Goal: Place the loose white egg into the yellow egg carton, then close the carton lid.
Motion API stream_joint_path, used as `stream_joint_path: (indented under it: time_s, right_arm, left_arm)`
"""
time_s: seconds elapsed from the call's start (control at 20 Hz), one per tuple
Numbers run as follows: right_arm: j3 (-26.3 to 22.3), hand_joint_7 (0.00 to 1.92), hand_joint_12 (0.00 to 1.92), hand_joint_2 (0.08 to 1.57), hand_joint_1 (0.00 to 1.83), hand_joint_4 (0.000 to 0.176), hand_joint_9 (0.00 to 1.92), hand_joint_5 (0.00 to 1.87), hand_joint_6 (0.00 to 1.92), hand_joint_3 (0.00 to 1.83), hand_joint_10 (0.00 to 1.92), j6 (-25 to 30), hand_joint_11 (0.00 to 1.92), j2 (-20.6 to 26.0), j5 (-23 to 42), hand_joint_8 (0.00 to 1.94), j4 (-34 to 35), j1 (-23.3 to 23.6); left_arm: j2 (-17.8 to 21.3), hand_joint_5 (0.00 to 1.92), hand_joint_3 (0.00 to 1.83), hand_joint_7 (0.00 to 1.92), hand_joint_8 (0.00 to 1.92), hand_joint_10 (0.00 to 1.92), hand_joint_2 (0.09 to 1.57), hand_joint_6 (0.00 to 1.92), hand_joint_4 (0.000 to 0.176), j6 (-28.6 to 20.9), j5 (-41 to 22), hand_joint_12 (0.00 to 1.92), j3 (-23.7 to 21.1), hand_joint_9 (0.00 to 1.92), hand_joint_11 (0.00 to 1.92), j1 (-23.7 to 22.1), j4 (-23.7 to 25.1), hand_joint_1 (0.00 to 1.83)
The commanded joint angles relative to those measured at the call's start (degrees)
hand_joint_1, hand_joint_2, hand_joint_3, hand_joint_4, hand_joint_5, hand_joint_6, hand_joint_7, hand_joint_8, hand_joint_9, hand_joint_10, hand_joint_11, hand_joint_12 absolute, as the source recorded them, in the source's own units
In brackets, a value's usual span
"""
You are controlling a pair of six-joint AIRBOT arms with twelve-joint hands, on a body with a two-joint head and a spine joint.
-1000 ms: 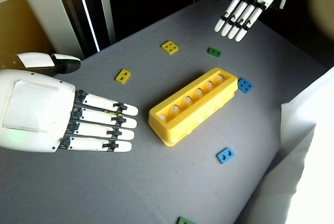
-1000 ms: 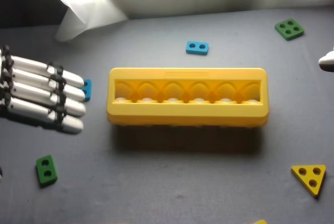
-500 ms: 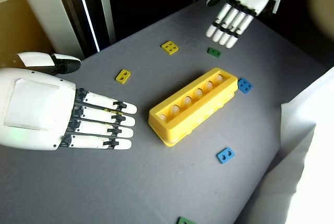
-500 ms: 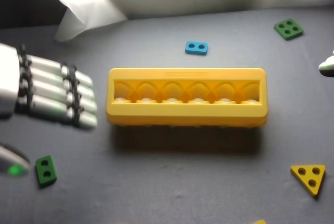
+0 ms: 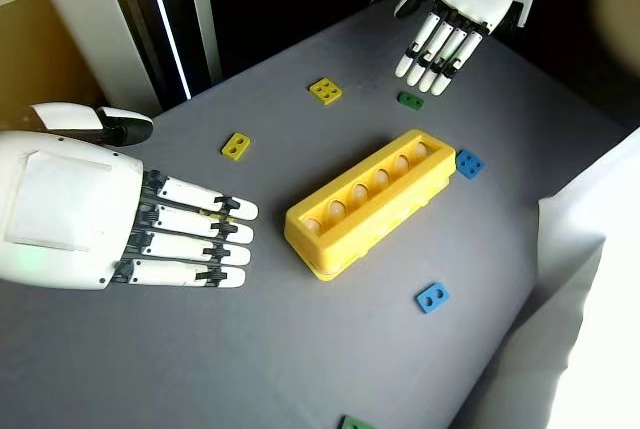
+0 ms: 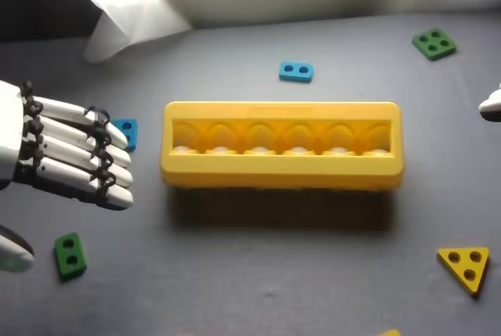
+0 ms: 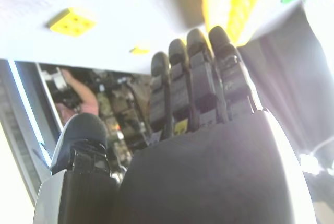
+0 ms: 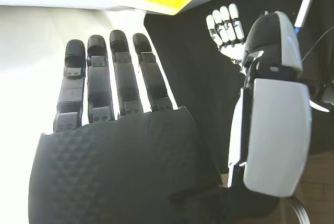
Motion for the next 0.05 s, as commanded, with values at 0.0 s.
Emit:
stream_joint_path:
  time_s: [0.0]
  right_arm:
    - [0.08,0.25,0.43,0.90,0.38,0.000,0.19,0.25,0.01,0.00,0.01,0.20,0.00,0.74,3.38,0.01,2.95,0.77]
  left_arm:
    - [0.73,0.34,0.00,0.32,0.00,0.00,1.33,0.01,0.000,0.13,-2.54,0.58,0.44,0.29,0.00,-0.50,-4.26,0.00]
